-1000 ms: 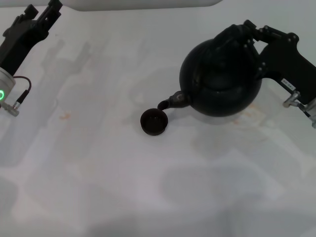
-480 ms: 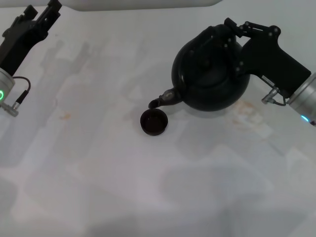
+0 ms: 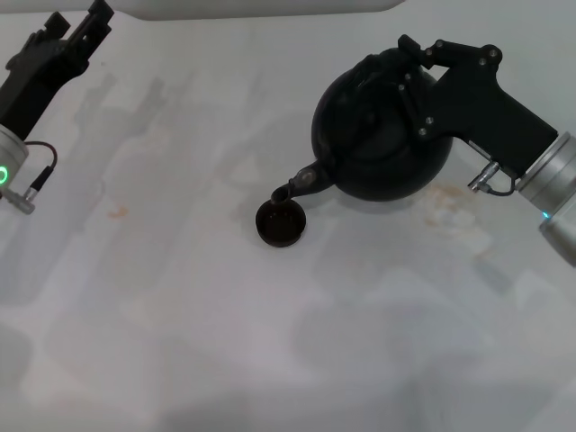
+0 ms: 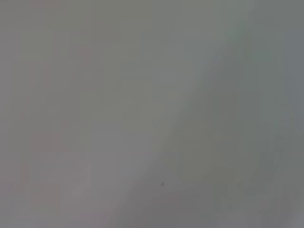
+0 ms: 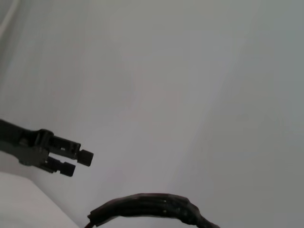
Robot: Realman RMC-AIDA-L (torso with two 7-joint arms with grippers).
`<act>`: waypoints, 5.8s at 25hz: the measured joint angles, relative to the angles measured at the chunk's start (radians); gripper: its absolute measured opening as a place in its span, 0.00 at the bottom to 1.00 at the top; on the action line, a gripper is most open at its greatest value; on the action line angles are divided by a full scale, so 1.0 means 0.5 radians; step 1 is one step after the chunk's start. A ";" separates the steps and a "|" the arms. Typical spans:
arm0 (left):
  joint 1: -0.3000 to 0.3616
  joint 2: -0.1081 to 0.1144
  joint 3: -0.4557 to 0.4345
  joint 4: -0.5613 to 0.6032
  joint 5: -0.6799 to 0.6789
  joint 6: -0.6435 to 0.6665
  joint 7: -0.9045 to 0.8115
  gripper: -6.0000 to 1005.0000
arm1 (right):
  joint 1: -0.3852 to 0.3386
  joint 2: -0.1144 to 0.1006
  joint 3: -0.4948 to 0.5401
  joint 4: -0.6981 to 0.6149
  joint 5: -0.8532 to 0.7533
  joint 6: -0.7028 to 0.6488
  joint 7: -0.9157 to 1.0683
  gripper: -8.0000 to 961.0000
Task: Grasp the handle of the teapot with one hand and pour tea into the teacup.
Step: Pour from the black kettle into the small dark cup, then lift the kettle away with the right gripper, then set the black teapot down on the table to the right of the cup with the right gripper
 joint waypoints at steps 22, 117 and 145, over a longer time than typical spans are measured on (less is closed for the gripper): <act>-0.009 0.001 0.000 0.000 0.003 0.010 0.000 0.84 | -0.002 0.001 0.011 0.003 0.019 0.014 -0.444 0.13; -0.025 0.003 -0.012 -0.009 0.000 0.019 0.016 0.84 | -0.180 -0.006 0.125 0.305 0.180 -0.060 1.011 0.12; -0.031 0.000 -0.016 -0.025 0.000 0.019 0.018 0.84 | -0.210 -0.015 0.109 0.302 0.170 -0.066 1.096 0.43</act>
